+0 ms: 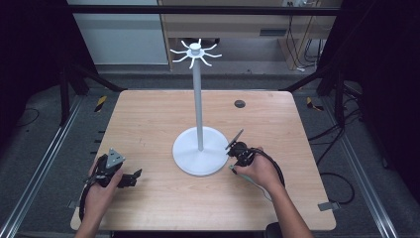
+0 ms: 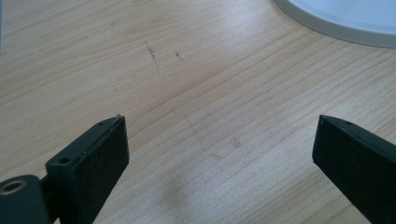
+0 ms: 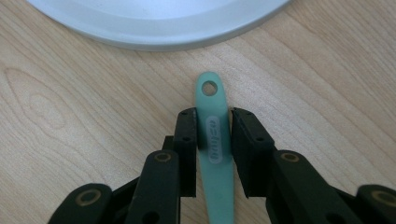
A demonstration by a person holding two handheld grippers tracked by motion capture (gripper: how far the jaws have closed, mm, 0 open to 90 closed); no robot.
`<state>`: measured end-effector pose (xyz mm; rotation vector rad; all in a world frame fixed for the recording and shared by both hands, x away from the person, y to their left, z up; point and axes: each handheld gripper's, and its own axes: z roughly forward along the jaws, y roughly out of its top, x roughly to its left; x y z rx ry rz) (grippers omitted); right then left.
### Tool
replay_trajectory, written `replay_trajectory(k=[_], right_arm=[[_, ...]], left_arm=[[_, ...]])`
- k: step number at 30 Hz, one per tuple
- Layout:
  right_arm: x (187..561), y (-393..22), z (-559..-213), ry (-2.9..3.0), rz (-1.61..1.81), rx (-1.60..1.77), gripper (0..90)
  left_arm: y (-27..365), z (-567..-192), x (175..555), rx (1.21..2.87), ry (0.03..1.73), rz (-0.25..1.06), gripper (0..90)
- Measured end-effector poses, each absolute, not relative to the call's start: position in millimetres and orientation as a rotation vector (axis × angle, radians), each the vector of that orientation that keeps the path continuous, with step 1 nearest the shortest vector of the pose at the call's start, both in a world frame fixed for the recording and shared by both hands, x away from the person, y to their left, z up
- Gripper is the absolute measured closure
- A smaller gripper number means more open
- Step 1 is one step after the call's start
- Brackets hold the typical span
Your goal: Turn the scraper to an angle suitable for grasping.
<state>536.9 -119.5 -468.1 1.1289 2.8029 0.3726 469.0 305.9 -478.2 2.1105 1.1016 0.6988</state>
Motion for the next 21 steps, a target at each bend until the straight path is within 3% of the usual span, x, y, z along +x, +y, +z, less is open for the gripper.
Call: replay_trajectory(k=[11,21], right_arm=[[533,-119,-464,2.775,0.384,1.159,74.3],[520,-145,-428,2.631,0.655,1.185,74.6]], left_arm=[[306,-478,469,2.111,1.102,0.698,3.4],[304,-479,469,2.12,1.098,0.701,3.4]])
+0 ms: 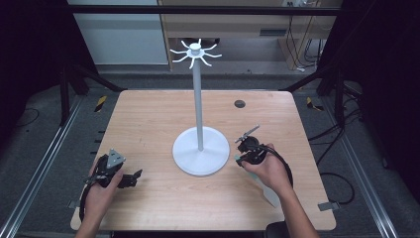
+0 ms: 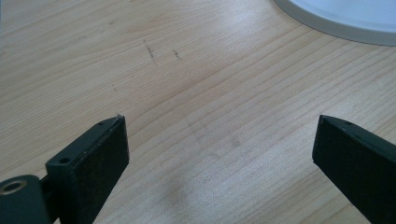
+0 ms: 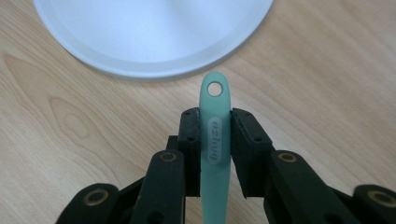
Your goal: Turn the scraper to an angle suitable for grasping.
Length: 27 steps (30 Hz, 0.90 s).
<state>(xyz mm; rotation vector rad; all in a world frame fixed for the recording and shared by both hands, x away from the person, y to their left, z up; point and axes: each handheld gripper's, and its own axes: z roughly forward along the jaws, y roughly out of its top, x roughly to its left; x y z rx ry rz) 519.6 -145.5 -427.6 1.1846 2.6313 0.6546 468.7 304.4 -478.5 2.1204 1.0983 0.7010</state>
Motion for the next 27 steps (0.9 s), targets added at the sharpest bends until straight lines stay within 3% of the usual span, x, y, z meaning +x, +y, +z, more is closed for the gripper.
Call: replay_trajectory(k=[27], right_arm=[[505,-182,-342,2.335,1.015,1.139,74.9]], left_arm=[[308,-478,469,2.109,1.112,0.7,3.4]])
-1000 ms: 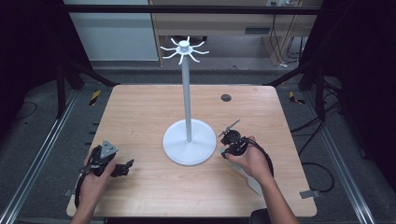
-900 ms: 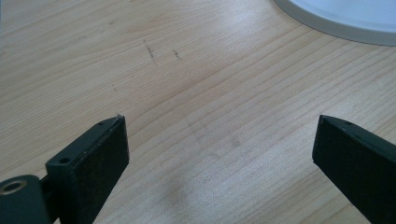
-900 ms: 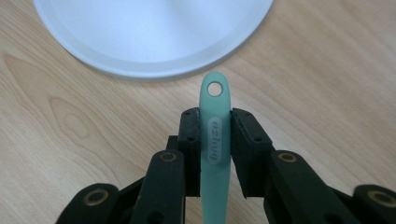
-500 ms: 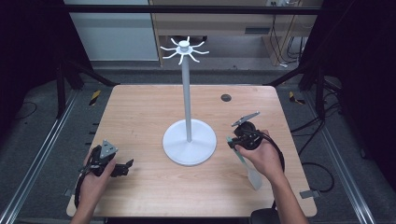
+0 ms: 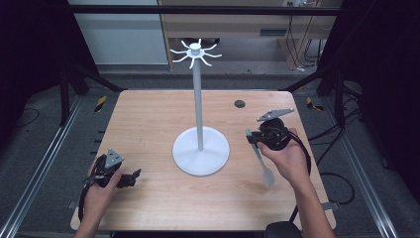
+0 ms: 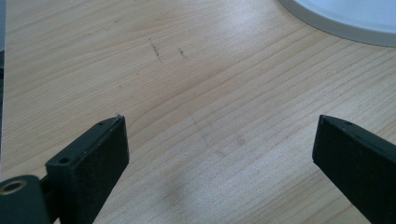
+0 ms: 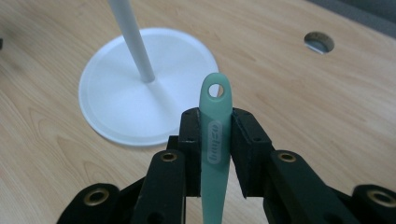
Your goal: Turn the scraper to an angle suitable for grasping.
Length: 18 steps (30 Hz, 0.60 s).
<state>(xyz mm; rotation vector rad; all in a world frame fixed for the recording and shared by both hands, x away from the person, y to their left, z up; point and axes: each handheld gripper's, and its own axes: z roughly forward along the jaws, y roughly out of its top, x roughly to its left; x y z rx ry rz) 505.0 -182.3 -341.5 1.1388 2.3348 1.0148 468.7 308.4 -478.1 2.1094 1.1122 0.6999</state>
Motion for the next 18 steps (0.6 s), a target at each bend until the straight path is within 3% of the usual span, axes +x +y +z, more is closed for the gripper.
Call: replay_trajectory(k=[18], right_arm=[[500,-182,-291,2.15,1.203,1.071,74.9]], left_arm=[[313,-477,468,2.077,1.131,0.704,3.4]])
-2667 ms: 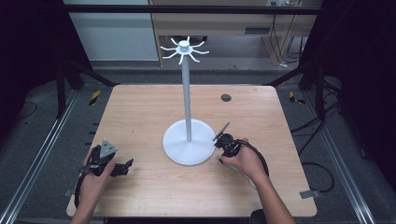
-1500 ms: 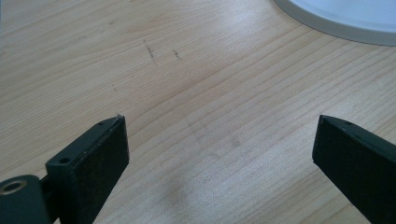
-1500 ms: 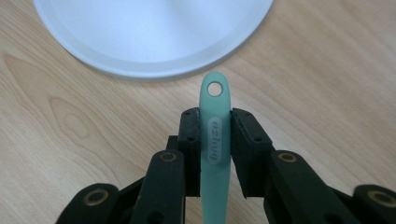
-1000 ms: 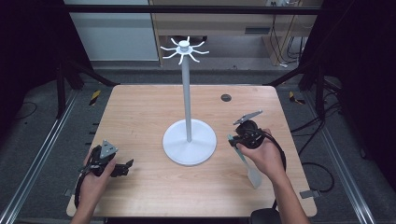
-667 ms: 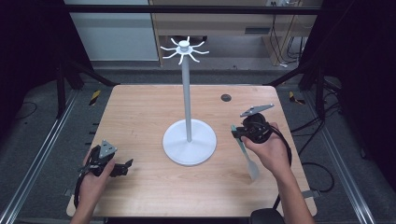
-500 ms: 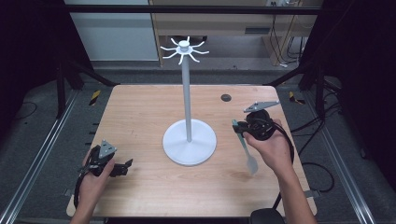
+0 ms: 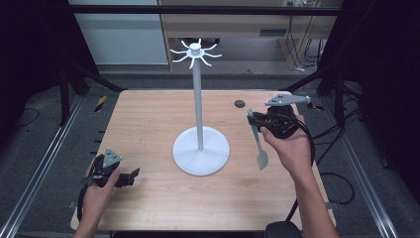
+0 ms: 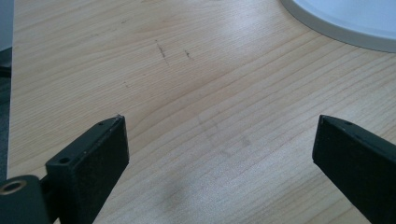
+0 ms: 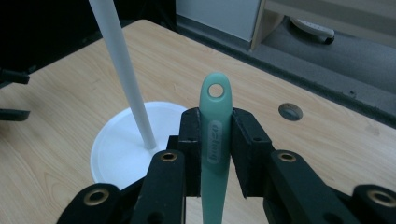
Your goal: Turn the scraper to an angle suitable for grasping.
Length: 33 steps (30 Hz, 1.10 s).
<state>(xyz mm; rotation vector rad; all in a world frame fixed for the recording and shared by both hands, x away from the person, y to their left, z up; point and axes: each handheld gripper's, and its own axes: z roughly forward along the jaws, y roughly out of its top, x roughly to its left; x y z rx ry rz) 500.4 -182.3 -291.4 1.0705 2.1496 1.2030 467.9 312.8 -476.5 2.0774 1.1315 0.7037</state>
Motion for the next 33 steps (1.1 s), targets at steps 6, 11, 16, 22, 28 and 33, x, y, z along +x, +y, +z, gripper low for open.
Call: replay_trajectory(k=[6,11,16,22,28,33], right_arm=[[502,-178,-272,2.104,1.263,1.036,74.9],[506,-174,-265,2.092,1.29,1.03,74.8],[508,-168,-257,2.072,1.332,1.006,74.9],[508,-163,-245,2.05,1.375,0.984,74.9],[506,-160,-236,2.014,1.418,0.971,74.8],[504,-157,-233,1.989,1.44,0.964,74.8]], left_arm=[[315,-476,467,2.064,1.14,0.704,3.4],[319,-476,463,2.057,1.155,0.711,3.3],[323,-476,460,2.044,1.171,0.722,3.3],[325,-475,459,2.033,1.182,0.726,3.3],[325,-476,459,2.041,1.171,0.728,3.3],[325,-475,459,2.045,1.174,0.733,3.3]])
